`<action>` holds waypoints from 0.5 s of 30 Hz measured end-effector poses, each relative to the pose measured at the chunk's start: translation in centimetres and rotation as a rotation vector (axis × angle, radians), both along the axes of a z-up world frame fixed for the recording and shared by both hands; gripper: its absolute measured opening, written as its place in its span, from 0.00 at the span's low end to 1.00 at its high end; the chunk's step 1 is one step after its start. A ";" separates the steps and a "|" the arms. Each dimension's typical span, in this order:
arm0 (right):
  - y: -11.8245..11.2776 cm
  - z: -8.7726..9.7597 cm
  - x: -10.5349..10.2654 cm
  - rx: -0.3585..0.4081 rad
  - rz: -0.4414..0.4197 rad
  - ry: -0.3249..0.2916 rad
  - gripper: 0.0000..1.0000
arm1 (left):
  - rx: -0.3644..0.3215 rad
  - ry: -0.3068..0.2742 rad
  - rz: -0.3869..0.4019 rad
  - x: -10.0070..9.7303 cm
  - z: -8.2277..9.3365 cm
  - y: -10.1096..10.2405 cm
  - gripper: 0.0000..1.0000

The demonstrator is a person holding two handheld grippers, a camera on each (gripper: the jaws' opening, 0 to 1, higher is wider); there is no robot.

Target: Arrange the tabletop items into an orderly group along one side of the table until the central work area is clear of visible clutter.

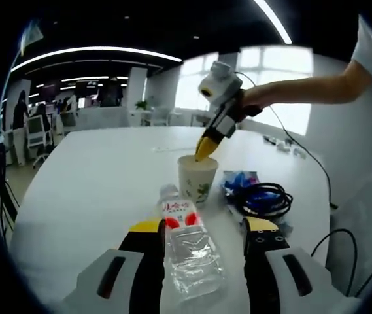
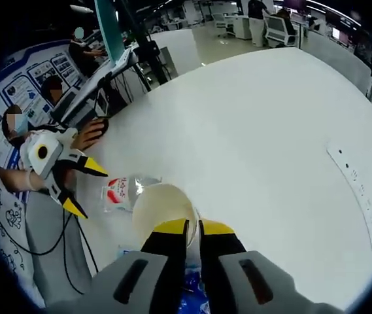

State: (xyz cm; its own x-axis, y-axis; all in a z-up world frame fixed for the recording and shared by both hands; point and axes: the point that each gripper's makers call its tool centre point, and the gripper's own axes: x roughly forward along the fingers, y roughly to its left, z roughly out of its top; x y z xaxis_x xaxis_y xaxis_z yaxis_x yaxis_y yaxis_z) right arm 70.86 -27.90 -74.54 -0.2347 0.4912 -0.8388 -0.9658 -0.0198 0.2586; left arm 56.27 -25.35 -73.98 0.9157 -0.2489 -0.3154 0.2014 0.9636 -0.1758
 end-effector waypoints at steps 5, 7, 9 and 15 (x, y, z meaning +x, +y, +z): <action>0.0 0.2 0.0 0.008 0.006 -0.007 0.08 | -0.001 -0.001 0.002 0.0 0.0 0.1 0.44; 0.0 0.5 0.1 0.014 0.006 -0.015 0.12 | -0.002 0.000 0.002 0.0 0.0 0.1 0.44; 0.1 1.0 0.3 0.031 0.011 -0.032 0.16 | -0.003 0.002 0.003 0.0 0.0 0.0 0.44; 0.8 2.5 0.6 0.086 -0.017 -0.039 0.32 | -0.005 0.011 0.018 0.2 0.0 0.3 0.46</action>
